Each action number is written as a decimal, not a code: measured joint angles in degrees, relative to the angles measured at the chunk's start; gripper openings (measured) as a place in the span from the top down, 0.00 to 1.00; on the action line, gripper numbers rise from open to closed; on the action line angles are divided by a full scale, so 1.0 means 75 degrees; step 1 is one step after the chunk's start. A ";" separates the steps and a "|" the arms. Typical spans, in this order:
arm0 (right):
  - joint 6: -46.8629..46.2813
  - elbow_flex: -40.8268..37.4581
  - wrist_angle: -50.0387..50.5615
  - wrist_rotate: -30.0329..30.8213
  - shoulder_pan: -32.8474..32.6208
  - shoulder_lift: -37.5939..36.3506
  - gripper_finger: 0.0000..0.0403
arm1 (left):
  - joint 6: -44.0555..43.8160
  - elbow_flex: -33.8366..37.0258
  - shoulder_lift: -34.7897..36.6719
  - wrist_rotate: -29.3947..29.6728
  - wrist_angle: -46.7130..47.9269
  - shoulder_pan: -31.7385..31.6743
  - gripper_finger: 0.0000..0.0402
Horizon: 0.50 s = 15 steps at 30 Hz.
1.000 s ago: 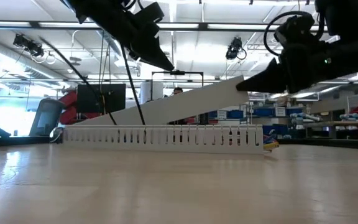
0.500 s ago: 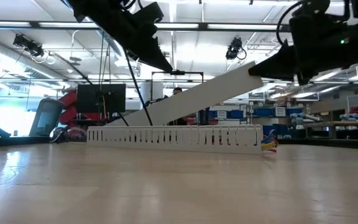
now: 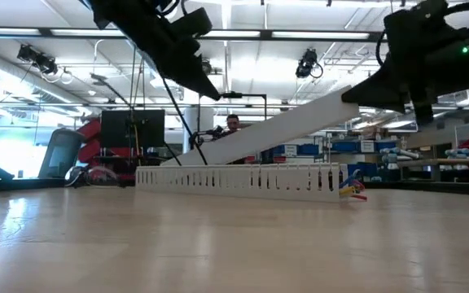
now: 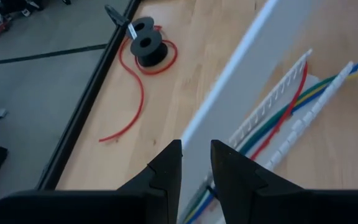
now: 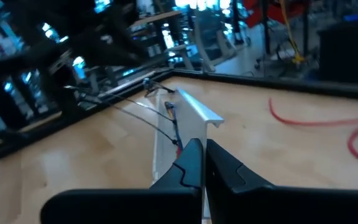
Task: Ziptie cables
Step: Close the white cable duct
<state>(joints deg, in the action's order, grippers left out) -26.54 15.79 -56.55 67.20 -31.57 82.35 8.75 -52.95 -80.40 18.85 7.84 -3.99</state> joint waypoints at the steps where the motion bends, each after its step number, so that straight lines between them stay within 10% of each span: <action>1: -0.0370 0.0000 0.0172 0.0080 0.0003 0.0000 1.00 | 0.0000 0.0000 0.0000 -0.0003 0.0080 0.0000 0.77; 15: -0.5906 0.0003 0.3859 0.0199 -0.0058 0.0000 1.00 | 0.0026 0.0492 -0.0003 -0.0003 0.0554 -0.0015 0.77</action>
<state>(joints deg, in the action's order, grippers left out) -70.83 15.81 -27.61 68.70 -32.01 82.35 8.95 -49.26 -80.42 18.83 12.00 -4.10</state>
